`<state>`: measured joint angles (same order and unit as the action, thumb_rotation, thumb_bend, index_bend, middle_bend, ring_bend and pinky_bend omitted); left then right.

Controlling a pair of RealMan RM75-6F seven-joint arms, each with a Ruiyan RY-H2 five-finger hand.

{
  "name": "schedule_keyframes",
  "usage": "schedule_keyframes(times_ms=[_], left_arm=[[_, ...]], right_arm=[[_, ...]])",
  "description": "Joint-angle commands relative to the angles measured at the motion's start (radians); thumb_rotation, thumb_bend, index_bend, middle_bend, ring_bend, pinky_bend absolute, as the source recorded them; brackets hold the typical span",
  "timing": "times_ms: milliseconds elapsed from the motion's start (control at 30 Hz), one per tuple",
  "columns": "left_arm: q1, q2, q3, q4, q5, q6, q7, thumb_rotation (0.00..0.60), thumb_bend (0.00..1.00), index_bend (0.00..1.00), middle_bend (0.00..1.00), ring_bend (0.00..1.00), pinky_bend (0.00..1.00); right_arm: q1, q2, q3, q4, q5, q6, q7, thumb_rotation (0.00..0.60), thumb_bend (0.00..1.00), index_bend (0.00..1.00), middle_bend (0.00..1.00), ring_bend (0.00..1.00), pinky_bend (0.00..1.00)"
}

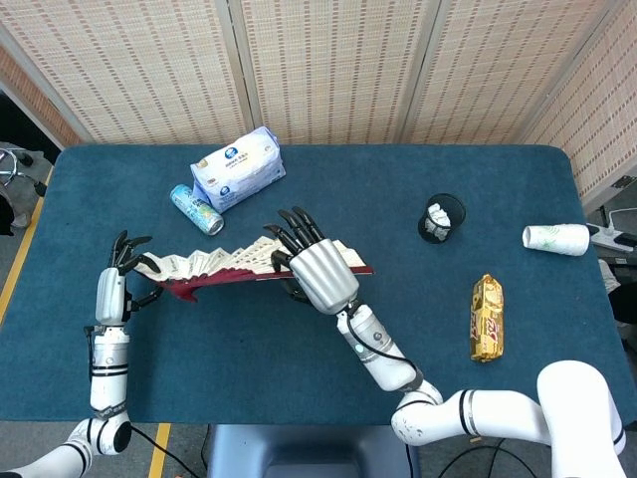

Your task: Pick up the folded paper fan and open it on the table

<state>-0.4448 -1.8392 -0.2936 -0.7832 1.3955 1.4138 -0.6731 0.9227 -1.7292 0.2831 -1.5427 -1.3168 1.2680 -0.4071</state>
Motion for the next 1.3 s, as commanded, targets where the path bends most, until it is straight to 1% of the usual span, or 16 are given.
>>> schedule_keyframes(times_ms=[33, 133, 267, 433, 500, 600, 700, 767, 867, 900, 1000, 1133, 1300], left_arm=[[-0.011, -0.037, 0.013, 0.09, 0.011, 0.024, 0.008, 0.6, 0.66, 0.7, 0.21, 0.01, 0.11], [-0.017, -0.057, 0.016, 0.144, 0.013, 0.034, -0.006, 0.6, 0.66, 0.7, 0.2, 0.01, 0.11], [-0.021, -0.08, 0.025, 0.212, 0.015, 0.041, -0.01, 0.6, 0.65, 0.69, 0.2, 0.01, 0.1], [-0.011, -0.107, 0.056, 0.293, 0.034, 0.061, -0.017, 0.6, 0.63, 0.64, 0.19, 0.01, 0.1], [-0.003, -0.116, 0.076, 0.326, 0.047, 0.069, -0.013, 0.6, 0.62, 0.59, 0.18, 0.0, 0.09], [0.011, -0.13, 0.104, 0.371, 0.06, 0.07, -0.003, 0.6, 0.6, 0.46, 0.16, 0.0, 0.08], [0.031, -0.141, 0.132, 0.407, 0.073, 0.063, 0.003, 0.6, 0.58, 0.36, 0.14, 0.0, 0.08], [0.044, -0.146, 0.153, 0.426, 0.085, 0.057, 0.01, 0.6, 0.56, 0.26, 0.11, 0.0, 0.08], [0.065, -0.155, 0.193, 0.464, 0.109, 0.045, 0.041, 0.6, 0.53, 0.04, 0.02, 0.0, 0.08], [0.072, -0.158, 0.206, 0.479, 0.116, 0.039, 0.052, 0.6, 0.52, 0.01, 0.0, 0.0, 0.08], [0.082, -0.167, 0.222, 0.509, 0.122, 0.018, 0.076, 0.6, 0.5, 0.0, 0.0, 0.0, 0.07], [0.097, -0.165, 0.231, 0.528, 0.12, -0.003, 0.076, 0.6, 0.5, 0.0, 0.0, 0.0, 0.07], [0.107, -0.158, 0.234, 0.534, 0.115, -0.018, 0.061, 0.6, 0.5, 0.0, 0.0, 0.0, 0.07]], right_arm=[[-0.021, -0.004, -0.039, 0.03, -0.061, 0.034, -0.007, 0.6, 0.64, 0.66, 0.16, 0.0, 0.0], [-0.036, -0.009, -0.068, 0.06, -0.126, 0.072, -0.032, 0.6, 0.64, 0.66, 0.16, 0.0, 0.0], [-0.064, -0.023, -0.101, 0.089, -0.184, 0.115, -0.05, 0.6, 0.63, 0.66, 0.16, 0.0, 0.01], [-0.102, -0.039, -0.146, 0.128, -0.236, 0.143, -0.04, 0.6, 0.64, 0.66, 0.16, 0.0, 0.01], [-0.119, -0.048, -0.16, 0.144, -0.246, 0.149, -0.029, 0.6, 0.64, 0.65, 0.16, 0.0, 0.01], [-0.145, -0.067, -0.179, 0.17, -0.254, 0.157, -0.005, 0.6, 0.64, 0.63, 0.16, 0.0, 0.01], [-0.176, -0.084, -0.204, 0.199, -0.262, 0.165, 0.018, 0.6, 0.64, 0.6, 0.16, 0.0, 0.01], [-0.194, -0.091, -0.221, 0.213, -0.272, 0.172, 0.031, 0.6, 0.64, 0.56, 0.16, 0.0, 0.01], [-0.225, -0.099, -0.251, 0.235, -0.285, 0.178, 0.055, 0.6, 0.64, 0.46, 0.16, 0.0, 0.02], [-0.237, -0.102, -0.263, 0.243, -0.289, 0.177, 0.061, 0.6, 0.63, 0.44, 0.16, 0.0, 0.02], [-0.266, -0.098, -0.294, 0.25, -0.295, 0.166, 0.063, 0.6, 0.63, 0.4, 0.16, 0.0, 0.02], [-0.301, -0.074, -0.333, 0.238, -0.316, 0.164, 0.048, 0.6, 0.63, 0.32, 0.16, 0.0, 0.02], [-0.346, -0.041, -0.369, 0.234, -0.323, 0.147, -0.009, 0.6, 0.63, 0.23, 0.16, 0.0, 0.01]])
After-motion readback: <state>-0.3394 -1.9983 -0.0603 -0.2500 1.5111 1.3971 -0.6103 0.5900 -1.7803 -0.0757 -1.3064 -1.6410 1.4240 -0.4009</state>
